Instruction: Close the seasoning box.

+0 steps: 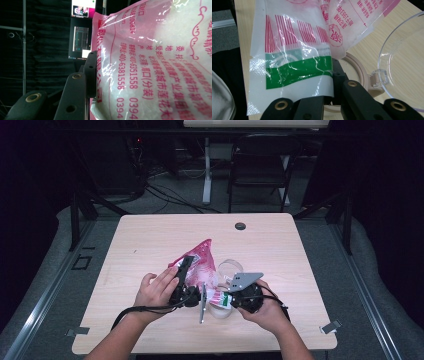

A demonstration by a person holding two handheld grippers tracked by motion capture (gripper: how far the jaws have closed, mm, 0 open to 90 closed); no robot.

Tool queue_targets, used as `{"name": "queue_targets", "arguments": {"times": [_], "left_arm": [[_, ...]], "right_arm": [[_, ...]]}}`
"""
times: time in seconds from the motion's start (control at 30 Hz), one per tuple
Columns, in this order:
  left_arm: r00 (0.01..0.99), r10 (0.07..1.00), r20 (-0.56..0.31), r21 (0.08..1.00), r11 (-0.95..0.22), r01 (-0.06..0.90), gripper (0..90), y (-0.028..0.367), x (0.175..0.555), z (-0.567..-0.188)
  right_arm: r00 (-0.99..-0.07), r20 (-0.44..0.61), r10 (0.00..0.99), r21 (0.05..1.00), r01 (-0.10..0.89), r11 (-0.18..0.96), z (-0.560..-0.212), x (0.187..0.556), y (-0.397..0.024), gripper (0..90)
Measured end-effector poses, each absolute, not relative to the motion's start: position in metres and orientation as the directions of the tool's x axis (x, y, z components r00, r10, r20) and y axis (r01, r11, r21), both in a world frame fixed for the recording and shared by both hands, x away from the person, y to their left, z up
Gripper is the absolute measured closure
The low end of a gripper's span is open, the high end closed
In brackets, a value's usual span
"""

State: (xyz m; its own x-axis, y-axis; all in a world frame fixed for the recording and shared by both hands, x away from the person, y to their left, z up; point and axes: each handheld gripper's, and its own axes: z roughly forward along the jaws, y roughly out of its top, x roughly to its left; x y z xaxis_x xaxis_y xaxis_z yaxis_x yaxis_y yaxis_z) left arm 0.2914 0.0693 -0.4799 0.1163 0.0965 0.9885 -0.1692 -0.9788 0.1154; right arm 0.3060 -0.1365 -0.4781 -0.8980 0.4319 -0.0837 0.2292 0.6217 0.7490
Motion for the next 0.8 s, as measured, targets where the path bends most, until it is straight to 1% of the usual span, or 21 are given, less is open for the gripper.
{"name": "queue_targets", "arguments": {"times": [0.8], "left_arm": [[0.11,0.088,0.99,0.107,-0.978,-0.177,63.6,0.0668,0.2919,-0.4768]], "right_arm": [[-0.897,-0.078,0.436,0.751,0.235,0.617,-0.4792,0.3067,-0.1374,90.0]]}}
